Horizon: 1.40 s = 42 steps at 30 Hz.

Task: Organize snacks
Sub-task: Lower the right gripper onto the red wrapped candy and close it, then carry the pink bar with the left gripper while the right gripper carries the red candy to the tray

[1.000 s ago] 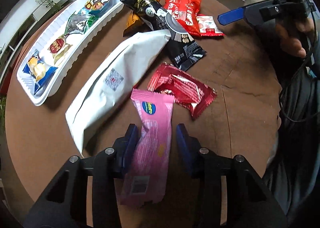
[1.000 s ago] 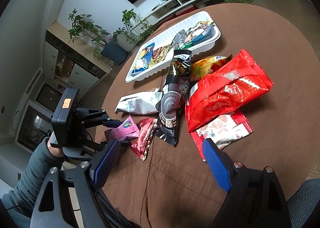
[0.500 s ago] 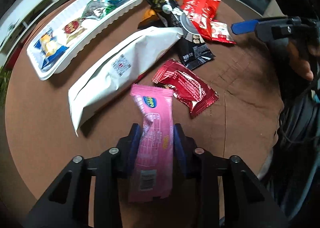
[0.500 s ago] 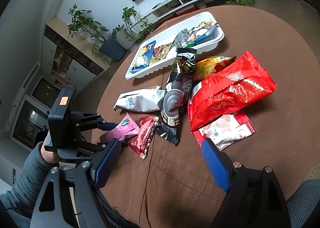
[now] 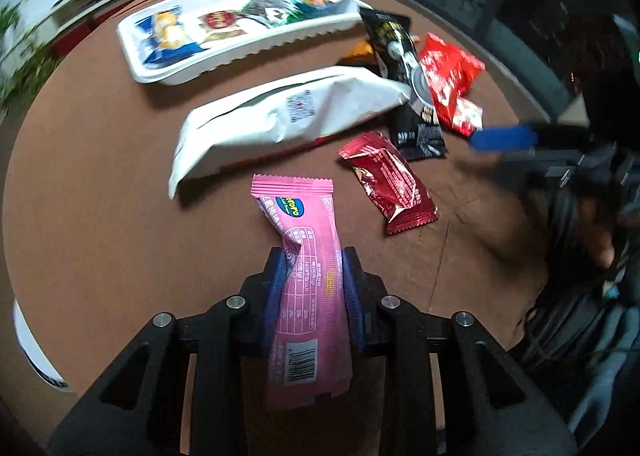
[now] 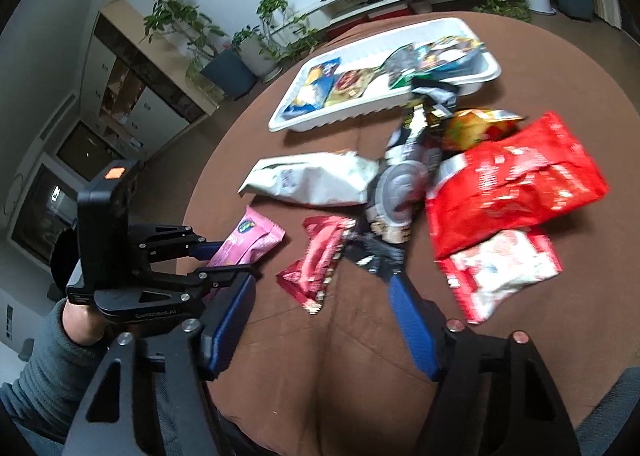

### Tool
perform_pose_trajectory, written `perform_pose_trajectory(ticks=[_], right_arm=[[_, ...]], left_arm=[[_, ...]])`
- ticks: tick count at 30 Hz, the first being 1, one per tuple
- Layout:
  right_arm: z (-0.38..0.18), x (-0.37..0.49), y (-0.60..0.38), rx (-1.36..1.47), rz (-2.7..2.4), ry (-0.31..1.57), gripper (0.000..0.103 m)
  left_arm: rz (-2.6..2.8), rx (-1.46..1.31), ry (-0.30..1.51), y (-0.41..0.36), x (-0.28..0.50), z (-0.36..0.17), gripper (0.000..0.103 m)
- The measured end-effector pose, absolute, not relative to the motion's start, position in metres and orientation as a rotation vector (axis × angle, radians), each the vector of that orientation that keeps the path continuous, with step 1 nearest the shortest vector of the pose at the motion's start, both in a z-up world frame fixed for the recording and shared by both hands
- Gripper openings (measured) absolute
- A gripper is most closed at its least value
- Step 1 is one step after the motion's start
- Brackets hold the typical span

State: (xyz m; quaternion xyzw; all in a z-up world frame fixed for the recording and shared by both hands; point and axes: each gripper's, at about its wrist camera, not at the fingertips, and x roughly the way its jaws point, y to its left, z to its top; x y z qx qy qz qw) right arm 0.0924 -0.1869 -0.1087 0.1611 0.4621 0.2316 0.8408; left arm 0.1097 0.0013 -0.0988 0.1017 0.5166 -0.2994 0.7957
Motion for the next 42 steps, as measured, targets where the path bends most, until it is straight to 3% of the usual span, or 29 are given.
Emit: perform_pose_trajectory(ticks=[9,30,34,42], right_arm=[[-0.122,0.111,-0.139,0.206,0.462,1.025,0.058],[-0.131,0.121,-0.087,-0.113,0.326,0.978,0.051],[-0.133,0.116,-0.082,-0.179,0.318,0.965,0.039],[-0.129,0.104,-0.092,-0.154,0.342,0.970,0.028]], left_arm=[[-0.583,-0.033,1.041,0.036,0.086,-0.090,0.025],[-0.528,-0.244,0.950,0.053,0.068,-0.086,0.025],[-0.518,-0.254,0.945,0.056,0.066,-0.086,0.025],[-0.516,-0.252,0.947,0.054,0.065,-0.088,0.025]])
